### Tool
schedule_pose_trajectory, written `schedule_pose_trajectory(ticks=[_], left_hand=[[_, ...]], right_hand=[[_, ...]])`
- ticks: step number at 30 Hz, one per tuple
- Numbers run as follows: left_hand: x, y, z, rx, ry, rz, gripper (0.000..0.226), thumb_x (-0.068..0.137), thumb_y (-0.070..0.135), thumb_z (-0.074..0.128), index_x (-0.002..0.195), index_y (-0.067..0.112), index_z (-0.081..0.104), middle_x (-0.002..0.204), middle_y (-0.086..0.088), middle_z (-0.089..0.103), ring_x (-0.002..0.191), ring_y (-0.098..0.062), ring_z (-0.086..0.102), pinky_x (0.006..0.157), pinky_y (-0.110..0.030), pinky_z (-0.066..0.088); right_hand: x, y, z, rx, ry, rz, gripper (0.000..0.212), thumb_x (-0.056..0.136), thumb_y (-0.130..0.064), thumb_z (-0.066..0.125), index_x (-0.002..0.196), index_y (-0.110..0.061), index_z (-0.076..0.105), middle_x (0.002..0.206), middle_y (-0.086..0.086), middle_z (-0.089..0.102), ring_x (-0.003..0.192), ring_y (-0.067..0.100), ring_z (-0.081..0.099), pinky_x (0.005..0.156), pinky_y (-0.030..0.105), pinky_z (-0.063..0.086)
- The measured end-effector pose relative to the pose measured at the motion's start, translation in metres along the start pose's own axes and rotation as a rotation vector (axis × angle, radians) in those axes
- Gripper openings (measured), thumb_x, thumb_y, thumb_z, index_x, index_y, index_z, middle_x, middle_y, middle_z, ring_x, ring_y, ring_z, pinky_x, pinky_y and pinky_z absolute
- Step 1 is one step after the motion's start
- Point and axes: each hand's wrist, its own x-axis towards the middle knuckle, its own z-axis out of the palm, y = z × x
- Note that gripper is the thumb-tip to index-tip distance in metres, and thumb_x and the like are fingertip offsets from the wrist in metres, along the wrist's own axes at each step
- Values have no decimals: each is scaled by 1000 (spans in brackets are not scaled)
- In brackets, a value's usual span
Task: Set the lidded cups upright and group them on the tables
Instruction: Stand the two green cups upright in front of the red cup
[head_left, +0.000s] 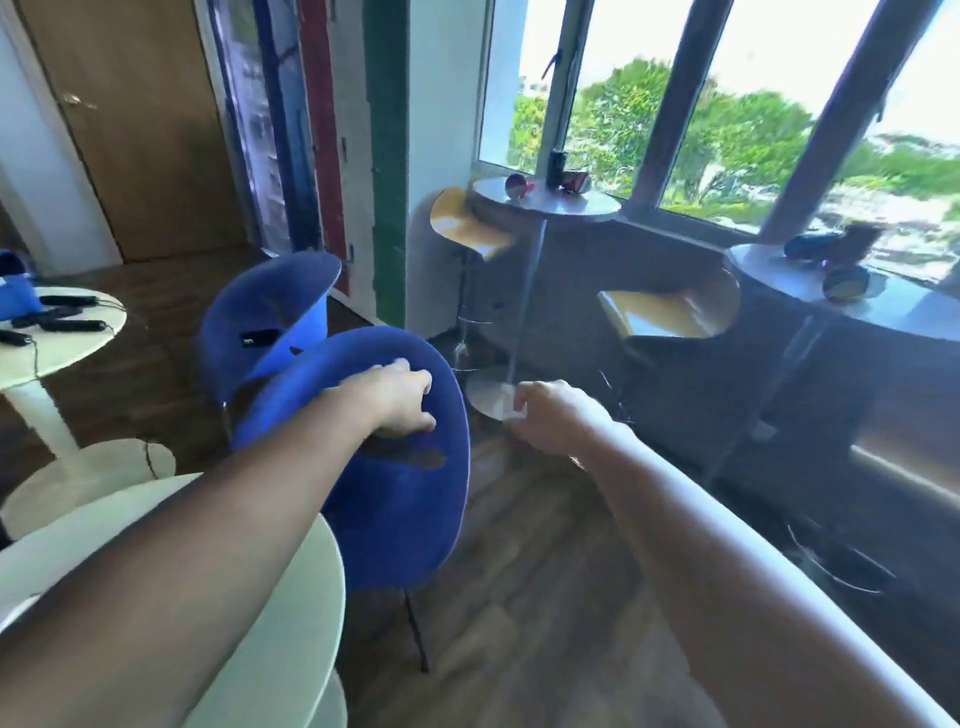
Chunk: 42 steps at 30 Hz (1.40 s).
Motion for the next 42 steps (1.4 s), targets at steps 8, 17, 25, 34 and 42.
schedule_pose_trajectory(ticks=[8,17,25,34,42], left_hand=[[42,163,-28,28,52,218,52,90,51,54,137,28,48,136,-5,46,124,-31,51,100,-48,47],[86,317,-58,33,123,468,51,89,52,56,135,31,50,138,-2,49,124,-28,53,100,-47,46],[166,423,-67,44,126,620,49,91,52,54,135,31,49,137,0,49,125,-25,52,96,-45,47],[303,509,-115,-29,152,731,50,92,51,56,136,28,49,142,0,50,128,-25,50,102,-48,46],[399,566,-142,-152,186,790,44,93,43,60,131,22,54,134,-3,59,123,-25,55,99,-42,47]], right_hand=[[-53,158,-46,45,108,229,29,85,-40,57,107,-22,63,111,6,64,99,30,63,83,37,52],[-95,287,-82,121,214,434,25,85,-41,58,99,-21,63,104,5,67,97,28,63,80,35,52],[-76,385,-101,139,265,573,28,87,-40,55,105,-21,64,106,4,67,98,26,63,82,35,52],[27,483,-140,214,349,657,26,88,-43,56,103,-23,65,104,0,69,96,23,65,83,39,55],[111,557,-162,229,450,671,21,90,-39,56,98,-21,65,89,-2,73,87,18,64,76,34,53]])
